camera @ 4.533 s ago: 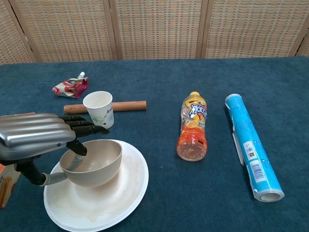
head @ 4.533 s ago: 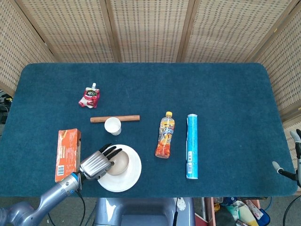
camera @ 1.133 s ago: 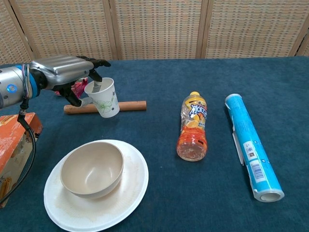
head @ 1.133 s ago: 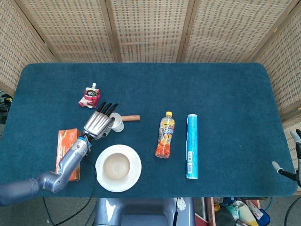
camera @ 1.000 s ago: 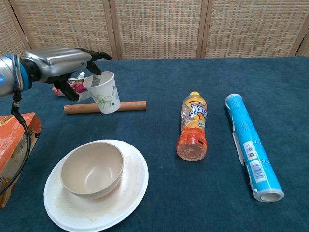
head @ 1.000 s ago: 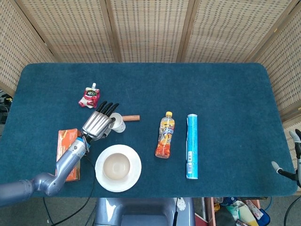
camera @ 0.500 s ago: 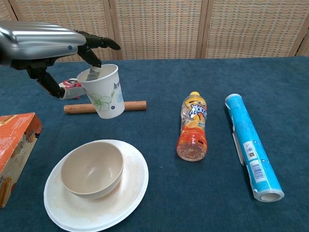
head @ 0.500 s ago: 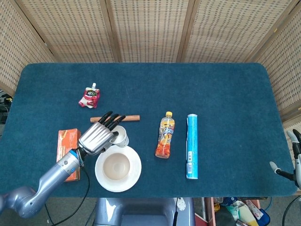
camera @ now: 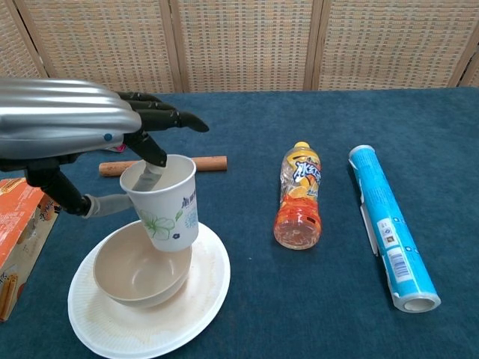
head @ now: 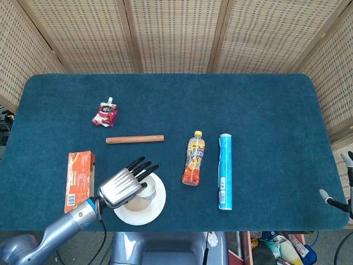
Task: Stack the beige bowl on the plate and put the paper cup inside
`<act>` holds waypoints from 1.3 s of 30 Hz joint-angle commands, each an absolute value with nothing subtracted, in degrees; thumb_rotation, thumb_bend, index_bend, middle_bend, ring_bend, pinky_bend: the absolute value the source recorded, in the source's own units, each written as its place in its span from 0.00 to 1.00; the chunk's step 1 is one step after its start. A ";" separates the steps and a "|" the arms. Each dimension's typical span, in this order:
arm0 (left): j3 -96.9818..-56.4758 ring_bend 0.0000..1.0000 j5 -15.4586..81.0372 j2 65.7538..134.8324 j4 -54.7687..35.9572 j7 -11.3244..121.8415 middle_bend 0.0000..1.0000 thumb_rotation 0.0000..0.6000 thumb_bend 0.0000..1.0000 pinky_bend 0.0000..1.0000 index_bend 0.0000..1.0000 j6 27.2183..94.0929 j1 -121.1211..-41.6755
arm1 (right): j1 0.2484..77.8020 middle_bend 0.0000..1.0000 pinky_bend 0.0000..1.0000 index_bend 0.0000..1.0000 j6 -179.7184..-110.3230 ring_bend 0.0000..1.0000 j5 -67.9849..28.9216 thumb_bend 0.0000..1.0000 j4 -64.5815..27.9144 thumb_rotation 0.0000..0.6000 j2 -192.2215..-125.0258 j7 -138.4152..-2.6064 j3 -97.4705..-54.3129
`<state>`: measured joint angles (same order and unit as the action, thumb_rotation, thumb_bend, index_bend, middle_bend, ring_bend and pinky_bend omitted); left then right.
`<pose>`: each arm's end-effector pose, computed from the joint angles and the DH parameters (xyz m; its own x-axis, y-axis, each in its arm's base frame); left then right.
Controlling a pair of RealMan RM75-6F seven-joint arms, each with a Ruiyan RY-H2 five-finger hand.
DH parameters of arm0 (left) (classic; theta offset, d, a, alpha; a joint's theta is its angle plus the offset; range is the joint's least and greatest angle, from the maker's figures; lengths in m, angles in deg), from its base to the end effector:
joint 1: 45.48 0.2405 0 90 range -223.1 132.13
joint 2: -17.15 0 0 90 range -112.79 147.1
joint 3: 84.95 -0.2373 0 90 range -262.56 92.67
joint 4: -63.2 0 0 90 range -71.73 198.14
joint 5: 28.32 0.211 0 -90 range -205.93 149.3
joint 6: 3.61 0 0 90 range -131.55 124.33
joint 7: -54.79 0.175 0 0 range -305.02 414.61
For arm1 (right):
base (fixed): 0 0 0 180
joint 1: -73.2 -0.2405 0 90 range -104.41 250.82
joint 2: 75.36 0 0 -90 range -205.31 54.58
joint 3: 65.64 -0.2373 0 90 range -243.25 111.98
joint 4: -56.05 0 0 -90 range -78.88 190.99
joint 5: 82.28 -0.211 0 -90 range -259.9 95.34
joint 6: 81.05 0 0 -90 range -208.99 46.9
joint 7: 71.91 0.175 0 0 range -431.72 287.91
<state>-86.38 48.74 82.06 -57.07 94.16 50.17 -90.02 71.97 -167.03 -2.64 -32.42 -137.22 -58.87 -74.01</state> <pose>-0.0649 0.2468 0.0221 0.7473 0.1162 0.6542 0.4937 -0.7561 -0.4297 -0.3297 -0.2094 0.1981 0.2719 0.1219 0.9546 -0.9569 0.1392 0.2548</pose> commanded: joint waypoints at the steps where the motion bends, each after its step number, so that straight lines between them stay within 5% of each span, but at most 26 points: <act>1: -87.33 0.00 49.20 82.13 -56.71 94.42 0.00 1.00 0.50 0.00 0.61 49.92 -89.46 | 71.98 0.00 0.00 0.00 -167.11 0.00 -2.55 0.18 -32.47 1.00 -137.24 -58.85 -74.00; 31: -89.89 0.00 47.29 87.02 -48.08 97.17 0.00 1.00 0.50 0.00 0.60 48.13 -87.57 | 72.01 0.00 0.00 0.00 -167.26 0.00 -2.47 0.18 -32.44 1.00 -137.26 -58.73 -74.04; 39: -89.90 0.00 46.88 88.85 -46.04 97.89 0.00 1.00 0.27 0.00 0.31 48.66 -87.23 | 72.11 0.00 0.00 0.00 -167.51 0.00 -2.27 0.18 -32.51 1.00 -137.21 -58.69 -74.00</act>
